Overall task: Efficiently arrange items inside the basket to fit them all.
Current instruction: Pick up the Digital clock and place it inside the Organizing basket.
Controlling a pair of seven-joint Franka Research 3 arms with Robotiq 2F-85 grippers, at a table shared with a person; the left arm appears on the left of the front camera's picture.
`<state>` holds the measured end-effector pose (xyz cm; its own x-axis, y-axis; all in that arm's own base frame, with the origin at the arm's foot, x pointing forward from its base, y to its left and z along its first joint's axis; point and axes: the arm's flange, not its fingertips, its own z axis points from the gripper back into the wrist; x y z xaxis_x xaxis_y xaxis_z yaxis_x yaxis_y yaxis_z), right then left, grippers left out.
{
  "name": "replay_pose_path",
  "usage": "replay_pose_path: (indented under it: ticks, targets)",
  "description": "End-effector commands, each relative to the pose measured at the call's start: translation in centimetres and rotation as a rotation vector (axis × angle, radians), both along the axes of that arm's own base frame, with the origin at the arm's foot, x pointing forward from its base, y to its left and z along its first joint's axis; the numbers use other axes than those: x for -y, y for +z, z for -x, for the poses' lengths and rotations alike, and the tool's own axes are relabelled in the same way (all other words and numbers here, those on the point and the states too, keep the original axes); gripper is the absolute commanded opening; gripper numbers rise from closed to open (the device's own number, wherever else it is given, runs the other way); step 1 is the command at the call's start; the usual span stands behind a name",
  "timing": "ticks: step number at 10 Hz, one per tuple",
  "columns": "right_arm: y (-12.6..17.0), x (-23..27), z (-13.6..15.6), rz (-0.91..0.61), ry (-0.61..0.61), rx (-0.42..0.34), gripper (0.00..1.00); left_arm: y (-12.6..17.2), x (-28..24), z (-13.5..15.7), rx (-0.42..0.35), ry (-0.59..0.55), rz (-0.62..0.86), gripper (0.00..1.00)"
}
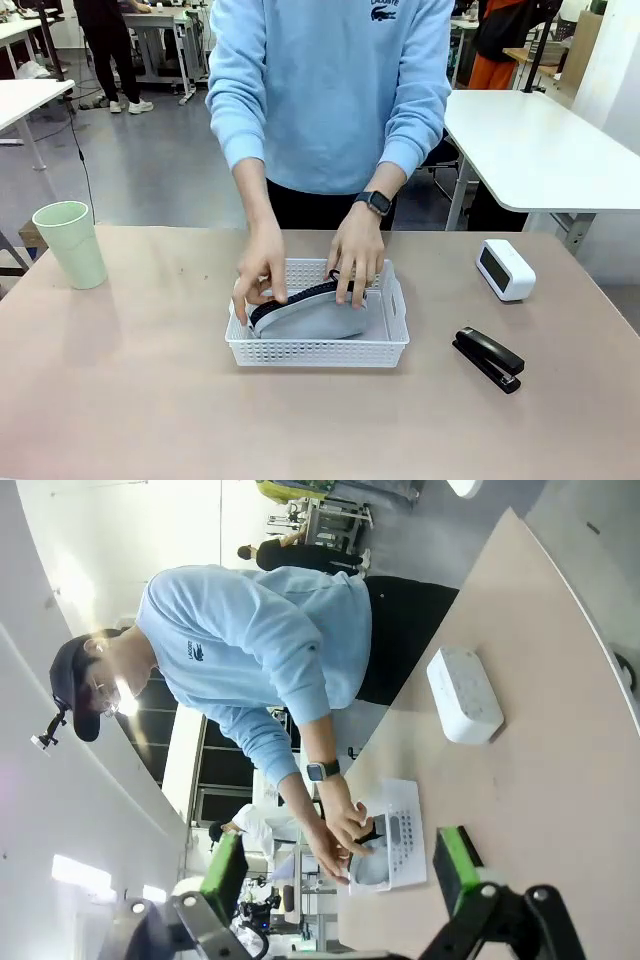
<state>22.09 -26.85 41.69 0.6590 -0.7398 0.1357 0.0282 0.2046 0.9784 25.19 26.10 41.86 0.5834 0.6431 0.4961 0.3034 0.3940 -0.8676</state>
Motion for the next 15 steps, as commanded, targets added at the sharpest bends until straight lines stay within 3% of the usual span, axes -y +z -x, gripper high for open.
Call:
replay_pose_path:
  ticks: [1, 6, 7, 8, 9, 11, 12, 14, 15]
  targets:
    - [0.6, 0.2, -0.1, -0.011, -0.009, 0.008, 1.0, 0.0, -0.1, 0.2, 0.019, -0.012, -0.019, 1.0]
    - [0.2, 0.1, 0.0, 0.001, -0.002, -0.001, 1.0, 0.0, -0.1, 0.2, 0.019, -0.012, -0.019, 1.0]
    - [1.8, -1.7, -1.7, 0.106, 0.026, -0.045, 1.0, 0.0, -0.1, 0.2, 0.019, -0.012, -0.019, 1.0]
    - [4.4, -4.7, -4.8, 0.3, 0.104, -0.079, 1.0, 0.0, -0.1, 0.2, 0.019, -0.012, -0.019, 1.0]
    - [6.2, -8.1, -8.1, 0.521, 0.15, -0.163, 1.0, 0.0, -0.1, 0.2, 0.019, -0.012, -0.019, 1.0]
    - [7.7, -15.3, -13.8, 0.921, 0.251, -0.294, 1.0, 0.0, -0.1, 0.2, 0.019, -0.012, -0.019, 1.0]
    - [7.6, -18.0, -15.4, 1.038, 0.286, -0.325, 1.0, 0.0, -0.1, 0.2, 0.019, -0.012, -0.019, 1.0]
    - [7.7, -20.2, -16.3, 1.07, 0.316, -0.306, 1.0, 0.0, -0.1, 0.2, 0.019, -0.012, -0.019, 1.0]
    - [8.5, -19.2, -15.7, 0.97, 0.241, -0.244, 1.0, 0.0, -0.1, 0.2, 0.019, -0.012, -0.019, 1.0]
